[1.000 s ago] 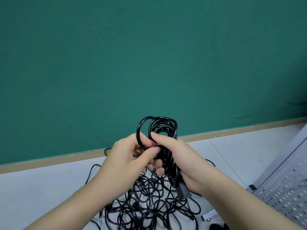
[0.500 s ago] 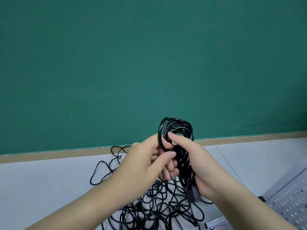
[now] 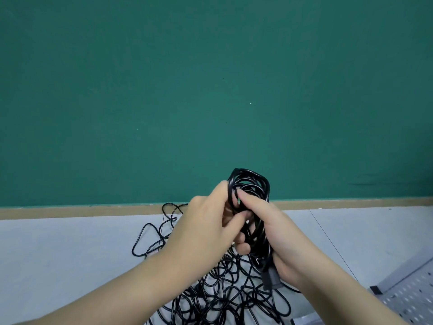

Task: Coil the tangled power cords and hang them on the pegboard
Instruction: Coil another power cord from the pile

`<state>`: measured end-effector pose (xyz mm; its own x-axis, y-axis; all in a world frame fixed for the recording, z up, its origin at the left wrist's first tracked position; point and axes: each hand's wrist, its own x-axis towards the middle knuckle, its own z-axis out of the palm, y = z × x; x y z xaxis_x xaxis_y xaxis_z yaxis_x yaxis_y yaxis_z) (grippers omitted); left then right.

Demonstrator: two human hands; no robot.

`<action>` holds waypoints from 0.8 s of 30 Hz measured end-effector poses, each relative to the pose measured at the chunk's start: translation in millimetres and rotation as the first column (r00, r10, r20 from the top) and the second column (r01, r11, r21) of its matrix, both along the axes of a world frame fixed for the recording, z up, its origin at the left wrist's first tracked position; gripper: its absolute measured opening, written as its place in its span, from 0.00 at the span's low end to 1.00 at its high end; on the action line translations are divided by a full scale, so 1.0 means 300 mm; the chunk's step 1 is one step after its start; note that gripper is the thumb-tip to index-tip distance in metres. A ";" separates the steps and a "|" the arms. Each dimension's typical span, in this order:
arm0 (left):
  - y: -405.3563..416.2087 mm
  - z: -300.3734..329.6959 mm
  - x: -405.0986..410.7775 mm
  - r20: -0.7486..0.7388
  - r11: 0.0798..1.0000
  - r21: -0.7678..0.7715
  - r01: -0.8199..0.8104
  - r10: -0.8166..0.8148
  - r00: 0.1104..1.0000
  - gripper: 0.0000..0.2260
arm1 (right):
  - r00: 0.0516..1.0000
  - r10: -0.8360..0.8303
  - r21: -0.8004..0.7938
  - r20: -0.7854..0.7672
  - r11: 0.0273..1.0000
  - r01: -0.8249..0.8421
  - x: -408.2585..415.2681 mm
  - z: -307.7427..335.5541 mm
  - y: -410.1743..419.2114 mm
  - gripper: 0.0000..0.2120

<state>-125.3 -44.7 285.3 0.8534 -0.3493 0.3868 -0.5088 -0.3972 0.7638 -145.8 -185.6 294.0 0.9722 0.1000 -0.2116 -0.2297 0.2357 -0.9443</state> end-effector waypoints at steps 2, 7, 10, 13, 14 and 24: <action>0.004 0.003 0.008 -0.025 0.999 -0.016 -0.031 0.031 0.999 0.05 | 1.000 0.022 -0.006 0.009 1.000 -0.022 0.001 -0.001 0.002 0.24; 0.004 -0.019 0.011 0.108 0.958 0.235 -0.166 0.144 0.984 0.06 | 1.000 0.015 -0.089 -0.003 0.996 -0.015 0.006 -0.023 0.012 0.25; 0.007 -0.020 0.028 0.070 0.956 0.264 -0.126 0.111 0.991 0.05 | 1.000 -0.020 -0.124 0.004 0.992 0.020 0.003 -0.025 0.016 0.21; 0.022 0.002 0.039 -0.119 0.976 0.180 0.122 -0.102 0.988 0.05 | 0.998 -0.062 -0.139 0.009 0.988 0.063 0.009 -0.022 0.002 0.18; 0.029 0.007 0.039 -0.144 0.973 0.149 0.175 -0.154 0.978 0.06 | 0.998 -0.069 -0.144 0.011 0.987 0.070 0.013 -0.020 -0.007 0.18; 0.033 -0.015 0.029 0.028 0.962 0.198 0.186 -0.195 0.980 0.08 | 0.996 -0.093 -0.125 -0.014 0.988 0.090 0.012 -0.005 -0.028 0.18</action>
